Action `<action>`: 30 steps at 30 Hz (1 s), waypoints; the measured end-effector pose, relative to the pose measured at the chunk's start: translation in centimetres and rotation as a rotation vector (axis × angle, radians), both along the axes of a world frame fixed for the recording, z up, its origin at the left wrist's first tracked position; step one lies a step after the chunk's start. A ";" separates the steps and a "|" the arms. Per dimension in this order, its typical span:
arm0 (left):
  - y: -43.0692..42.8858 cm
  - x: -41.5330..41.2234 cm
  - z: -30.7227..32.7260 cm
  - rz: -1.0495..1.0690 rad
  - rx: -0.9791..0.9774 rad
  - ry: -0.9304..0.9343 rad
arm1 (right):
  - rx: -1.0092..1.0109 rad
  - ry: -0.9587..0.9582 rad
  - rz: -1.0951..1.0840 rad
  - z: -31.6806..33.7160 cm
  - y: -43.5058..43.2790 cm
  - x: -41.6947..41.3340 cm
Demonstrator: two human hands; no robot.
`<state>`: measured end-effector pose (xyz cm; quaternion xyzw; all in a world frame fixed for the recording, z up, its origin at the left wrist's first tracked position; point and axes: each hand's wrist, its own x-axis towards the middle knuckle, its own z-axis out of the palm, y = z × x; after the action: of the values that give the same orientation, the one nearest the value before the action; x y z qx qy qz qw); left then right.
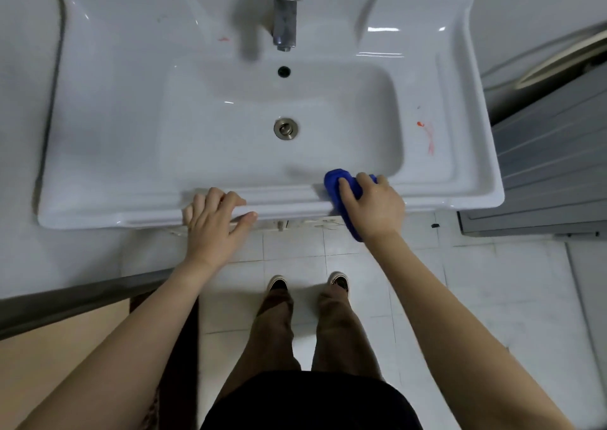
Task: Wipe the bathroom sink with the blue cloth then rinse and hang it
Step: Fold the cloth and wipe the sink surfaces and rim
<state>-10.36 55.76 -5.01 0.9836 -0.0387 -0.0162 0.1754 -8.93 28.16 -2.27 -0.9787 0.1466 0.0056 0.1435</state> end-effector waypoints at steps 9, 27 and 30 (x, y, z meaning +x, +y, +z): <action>-2.9 0.5 0.7 0.255 -0.123 -0.006 | 0.010 0.032 -0.106 0.6 -5.3 0.1; -3.7 1.1 0.4 0.323 -0.013 0.024 | -0.103 0.115 -0.047 0.8 -19.8 0.3; -3.7 1.0 0.6 0.313 -0.028 0.048 | -0.059 0.093 -0.014 0.5 -13.9 0.2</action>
<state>-9.35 52.11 -4.44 0.9744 0.1191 -0.0115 0.1905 -8.68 14.27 -1.78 -0.9802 0.1599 0.0458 0.1076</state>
